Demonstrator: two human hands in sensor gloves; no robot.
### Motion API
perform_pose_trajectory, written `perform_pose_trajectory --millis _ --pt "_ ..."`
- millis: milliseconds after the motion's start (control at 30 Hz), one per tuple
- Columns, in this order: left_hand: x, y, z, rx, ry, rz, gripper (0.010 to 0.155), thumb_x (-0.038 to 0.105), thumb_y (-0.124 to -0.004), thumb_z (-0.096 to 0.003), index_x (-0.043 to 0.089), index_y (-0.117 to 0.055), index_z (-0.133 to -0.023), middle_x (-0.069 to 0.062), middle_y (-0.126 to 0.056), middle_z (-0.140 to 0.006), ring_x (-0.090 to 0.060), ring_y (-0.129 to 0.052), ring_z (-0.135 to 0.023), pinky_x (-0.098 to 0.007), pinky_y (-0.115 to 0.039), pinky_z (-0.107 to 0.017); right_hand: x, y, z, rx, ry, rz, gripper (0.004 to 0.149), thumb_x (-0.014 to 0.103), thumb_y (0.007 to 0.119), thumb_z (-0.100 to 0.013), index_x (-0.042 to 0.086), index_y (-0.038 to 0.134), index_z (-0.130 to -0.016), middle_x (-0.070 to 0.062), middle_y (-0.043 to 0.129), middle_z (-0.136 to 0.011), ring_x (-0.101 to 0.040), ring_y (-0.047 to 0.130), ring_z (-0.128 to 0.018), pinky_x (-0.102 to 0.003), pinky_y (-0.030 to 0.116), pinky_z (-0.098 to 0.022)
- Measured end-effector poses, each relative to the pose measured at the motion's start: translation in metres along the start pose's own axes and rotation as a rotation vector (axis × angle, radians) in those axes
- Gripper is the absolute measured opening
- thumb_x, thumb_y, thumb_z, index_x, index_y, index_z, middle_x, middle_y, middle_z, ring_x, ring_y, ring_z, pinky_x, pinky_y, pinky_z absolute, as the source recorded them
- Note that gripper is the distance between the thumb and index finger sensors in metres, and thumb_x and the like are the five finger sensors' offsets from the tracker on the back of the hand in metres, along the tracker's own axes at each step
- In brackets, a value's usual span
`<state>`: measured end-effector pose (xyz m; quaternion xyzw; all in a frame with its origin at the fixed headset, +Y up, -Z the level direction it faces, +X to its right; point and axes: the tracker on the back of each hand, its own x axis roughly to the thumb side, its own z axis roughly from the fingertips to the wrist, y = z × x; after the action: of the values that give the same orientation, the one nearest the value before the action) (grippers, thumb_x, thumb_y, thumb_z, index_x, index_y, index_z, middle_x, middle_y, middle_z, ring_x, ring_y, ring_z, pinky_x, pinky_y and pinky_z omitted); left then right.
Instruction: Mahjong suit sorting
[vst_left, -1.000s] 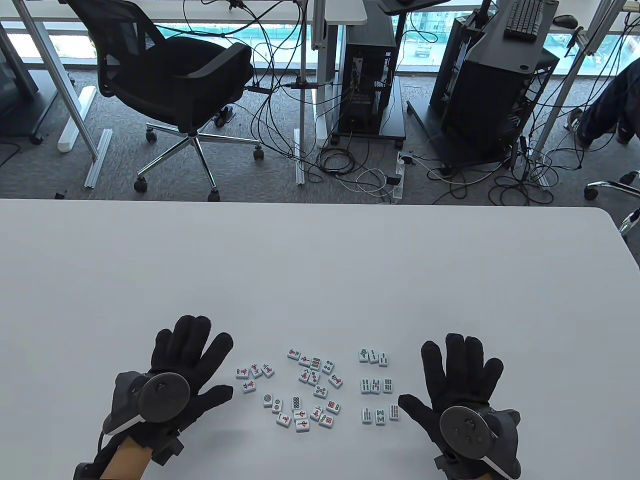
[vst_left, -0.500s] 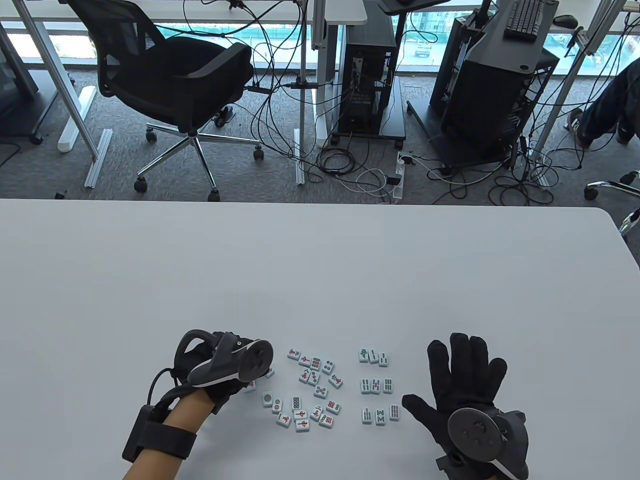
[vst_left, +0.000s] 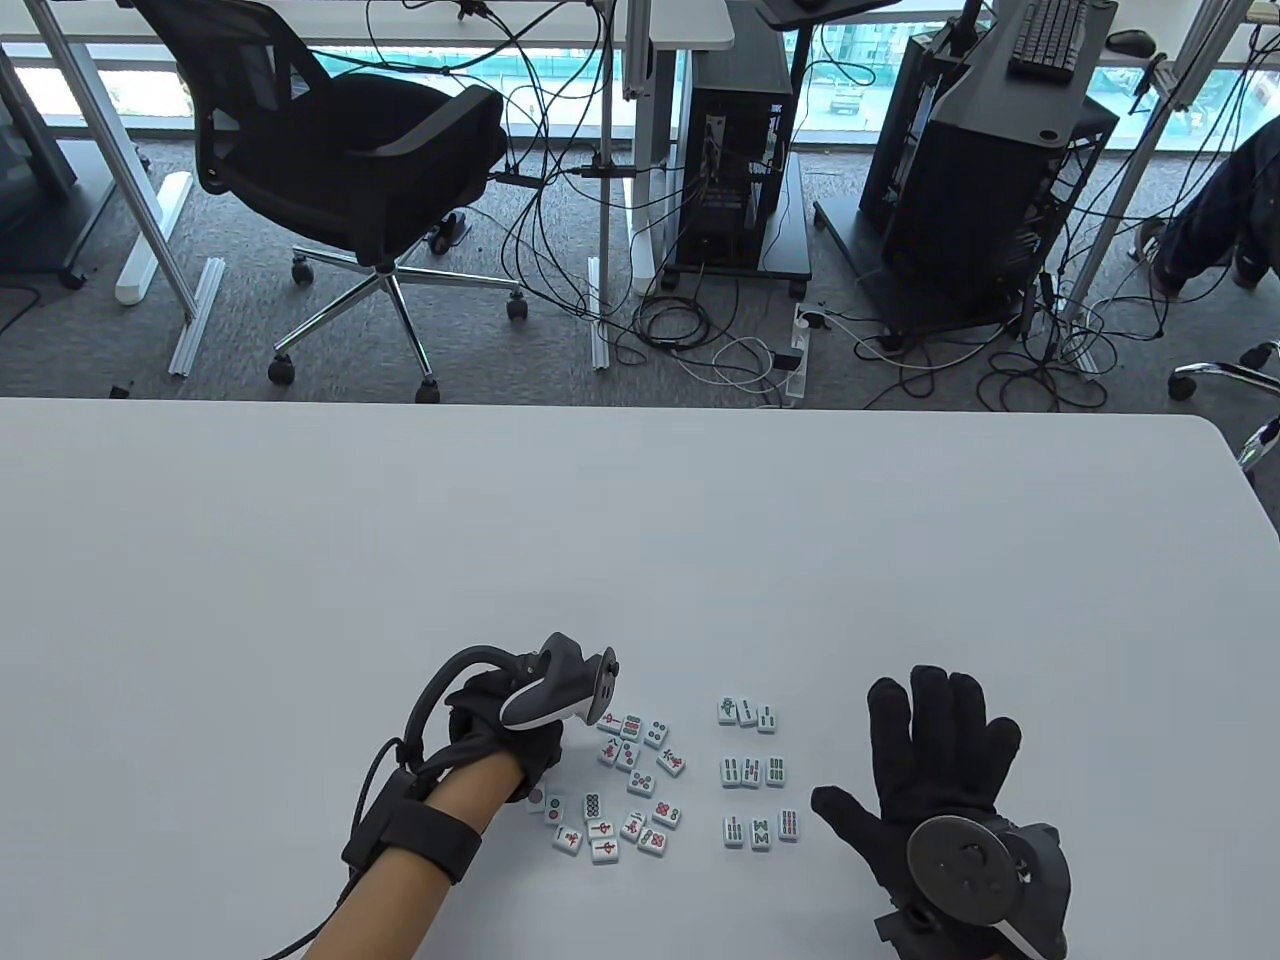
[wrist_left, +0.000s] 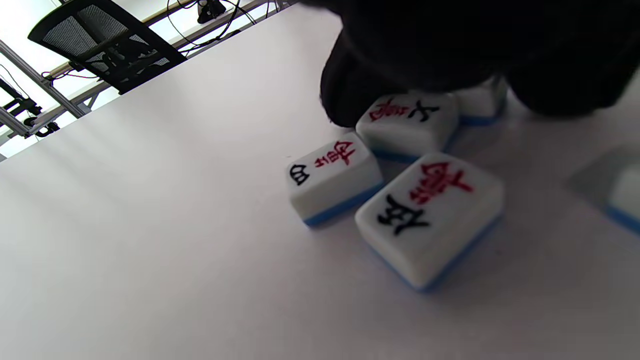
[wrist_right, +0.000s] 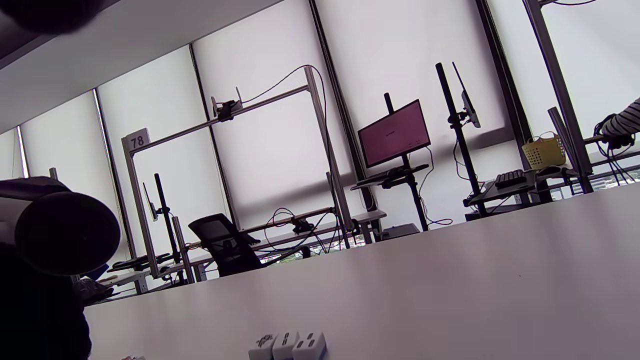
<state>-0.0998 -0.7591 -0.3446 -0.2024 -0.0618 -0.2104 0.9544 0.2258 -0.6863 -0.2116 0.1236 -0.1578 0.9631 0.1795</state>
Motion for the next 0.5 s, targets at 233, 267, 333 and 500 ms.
perform_pose_trajectory --millis 233,267,333,500 --pt "0.001 0.000 -0.003 0.013 -0.064 0.053 0.060 0.058 -0.090 -0.0297 0.009 -0.090 -0.065 0.020 -0.094 -0.021 -0.003 -0.089 0.002 -0.030 -0.082 -0.007 0.001 0.002 0.000 0.007 -0.006 0.018 0.090 0.069 0.058 -0.042 0.030 0.009 -0.107 -0.012 0.002 -0.114 -0.043 0.000 -0.101 -0.075 0.011 -0.067" --pt "0.000 0.001 -0.002 0.043 -0.077 0.059 0.060 0.057 -0.090 -0.0290 0.010 -0.091 -0.066 0.020 -0.094 -0.021 -0.003 -0.090 0.001 -0.030 -0.083 -0.008 0.001 0.002 0.000 0.009 -0.006 0.019 0.090 0.069 0.058 -0.042 0.030 0.009 -0.107 -0.012 0.003 -0.114 -0.043 0.000 -0.101 -0.075 0.012 -0.067" --pt "-0.009 0.010 0.006 0.224 -0.098 0.056 0.061 0.056 -0.092 -0.0268 0.011 -0.091 -0.068 0.020 -0.095 -0.022 -0.004 -0.091 -0.001 -0.031 -0.083 -0.011 0.002 0.002 0.000 0.013 -0.005 0.019 0.090 0.069 0.058 -0.042 0.030 0.009 -0.107 -0.012 0.003 -0.114 -0.043 0.000 -0.101 -0.075 0.012 -0.067" --pt "-0.056 0.022 0.019 0.303 -0.109 0.078 0.061 0.054 -0.093 -0.0262 0.015 -0.088 -0.073 0.019 -0.096 -0.026 -0.007 -0.093 -0.008 -0.034 -0.084 -0.018 0.003 0.002 0.000 0.019 -0.005 0.019 0.090 0.069 0.058 -0.042 0.030 0.009 -0.107 -0.012 0.003 -0.114 -0.043 0.000 -0.101 -0.075 0.012 -0.067"
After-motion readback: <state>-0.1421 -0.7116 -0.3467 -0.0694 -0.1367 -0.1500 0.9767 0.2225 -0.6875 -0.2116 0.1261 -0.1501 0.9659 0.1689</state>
